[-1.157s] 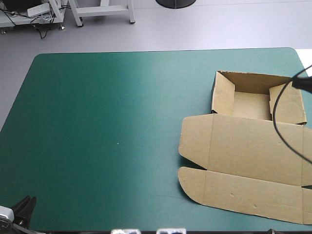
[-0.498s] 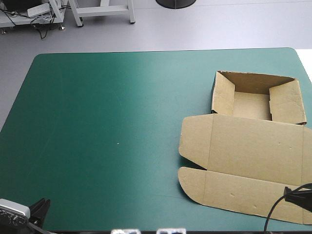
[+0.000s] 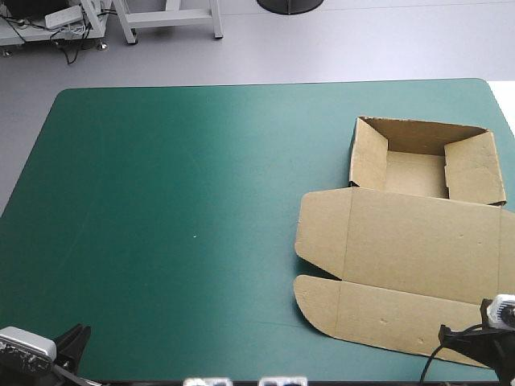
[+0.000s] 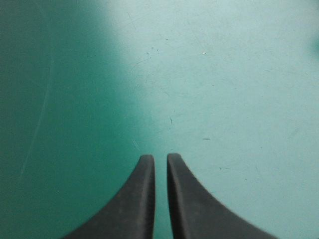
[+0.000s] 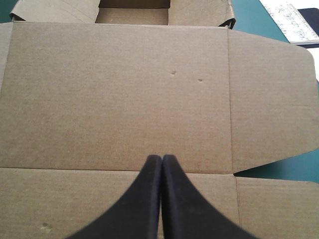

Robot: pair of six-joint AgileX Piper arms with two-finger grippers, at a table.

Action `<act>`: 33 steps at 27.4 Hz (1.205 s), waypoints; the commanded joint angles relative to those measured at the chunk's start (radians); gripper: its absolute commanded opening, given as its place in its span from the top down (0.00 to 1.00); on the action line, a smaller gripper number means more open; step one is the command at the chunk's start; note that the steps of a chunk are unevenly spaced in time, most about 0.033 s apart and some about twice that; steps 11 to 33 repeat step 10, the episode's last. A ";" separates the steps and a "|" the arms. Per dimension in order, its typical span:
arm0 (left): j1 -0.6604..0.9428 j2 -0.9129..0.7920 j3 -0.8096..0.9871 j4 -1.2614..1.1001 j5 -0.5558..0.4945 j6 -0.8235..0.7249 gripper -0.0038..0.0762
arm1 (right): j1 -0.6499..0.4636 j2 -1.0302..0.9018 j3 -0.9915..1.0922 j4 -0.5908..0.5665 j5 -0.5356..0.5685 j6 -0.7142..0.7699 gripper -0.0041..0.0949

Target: Fold the box

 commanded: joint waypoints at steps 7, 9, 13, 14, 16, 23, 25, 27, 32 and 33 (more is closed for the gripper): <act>-0.006 -0.024 0.041 -0.033 -0.124 0.018 0.88 | 0.003 -0.053 0.076 0.025 -0.087 0.000 0.97; -0.006 -0.024 0.060 -0.078 -0.146 0.021 0.88 | 0.003 -0.066 0.087 0.023 -0.087 -0.011 0.97; -0.006 -0.024 0.060 -0.086 -0.147 0.025 0.88 | 0.003 -0.073 0.100 0.023 -0.087 -0.018 0.97; -0.006 -0.024 0.060 -0.086 -0.147 0.025 0.88 | 0.003 -0.073 0.100 0.023 -0.087 -0.018 0.97; -0.006 -0.024 0.060 -0.086 -0.147 0.025 0.88 | 0.003 -0.073 0.100 0.023 -0.087 -0.018 0.97; -0.006 -0.024 0.060 -0.086 -0.147 0.025 0.88 | 0.003 -0.073 0.100 0.023 -0.087 -0.018 0.97; -0.006 -0.024 0.060 -0.086 -0.147 0.025 0.88 | 0.003 -0.073 0.100 0.023 -0.087 -0.018 0.97; -0.006 -0.024 0.060 -0.086 -0.147 0.025 0.88 | 0.003 -0.073 0.100 0.023 -0.087 -0.018 0.97; -0.006 -0.024 0.060 -0.086 -0.147 0.025 0.88 | 0.003 -0.073 0.100 0.023 -0.087 -0.018 0.97; -0.006 -0.024 0.060 -0.086 -0.147 0.025 0.88 | 0.003 -0.073 0.100 0.023 -0.087 -0.018 0.97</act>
